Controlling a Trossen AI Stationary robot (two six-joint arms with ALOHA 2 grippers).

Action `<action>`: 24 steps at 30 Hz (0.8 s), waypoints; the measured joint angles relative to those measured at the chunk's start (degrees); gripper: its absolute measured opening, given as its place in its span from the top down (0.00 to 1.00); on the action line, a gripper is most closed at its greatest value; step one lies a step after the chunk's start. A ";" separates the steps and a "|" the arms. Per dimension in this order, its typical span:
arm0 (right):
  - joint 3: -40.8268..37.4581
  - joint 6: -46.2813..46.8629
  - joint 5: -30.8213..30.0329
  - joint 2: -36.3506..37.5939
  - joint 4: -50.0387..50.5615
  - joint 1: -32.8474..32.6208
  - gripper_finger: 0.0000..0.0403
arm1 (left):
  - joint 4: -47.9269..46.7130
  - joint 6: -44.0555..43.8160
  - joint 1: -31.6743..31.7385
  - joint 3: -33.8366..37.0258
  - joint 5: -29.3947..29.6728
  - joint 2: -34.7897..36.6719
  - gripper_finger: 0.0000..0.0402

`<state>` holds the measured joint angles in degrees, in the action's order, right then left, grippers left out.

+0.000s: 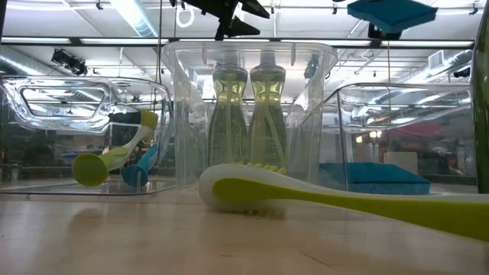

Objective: Pick & Place Kitchen Sink Supplies
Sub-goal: Put the blue sponge wipe into the right transparent bin, then put the transparent dishwashing liquid dispenser into the middle transparent bin

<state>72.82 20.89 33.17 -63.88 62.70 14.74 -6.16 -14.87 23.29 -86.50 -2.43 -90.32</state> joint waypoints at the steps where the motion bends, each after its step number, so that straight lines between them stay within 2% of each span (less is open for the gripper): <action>1: 0.00 0.31 -0.04 -0.02 0.00 -0.34 0.89 | 0.00 0.00 0.00 0.00 -0.01 0.00 0.37; 16: 0.00 2.02 -1.27 -0.02 -0.02 -1.52 0.58 | -0.02 0.00 -0.02 0.00 -0.01 0.00 0.37; 24: 0.00 -0.42 -2.23 -0.02 -0.09 -1.52 0.50 | -0.25 0.71 0.00 0.00 -0.76 0.01 0.37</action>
<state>72.82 20.47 30.94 -63.90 62.61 13.21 -6.41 -14.16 23.29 -86.50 -3.20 -90.31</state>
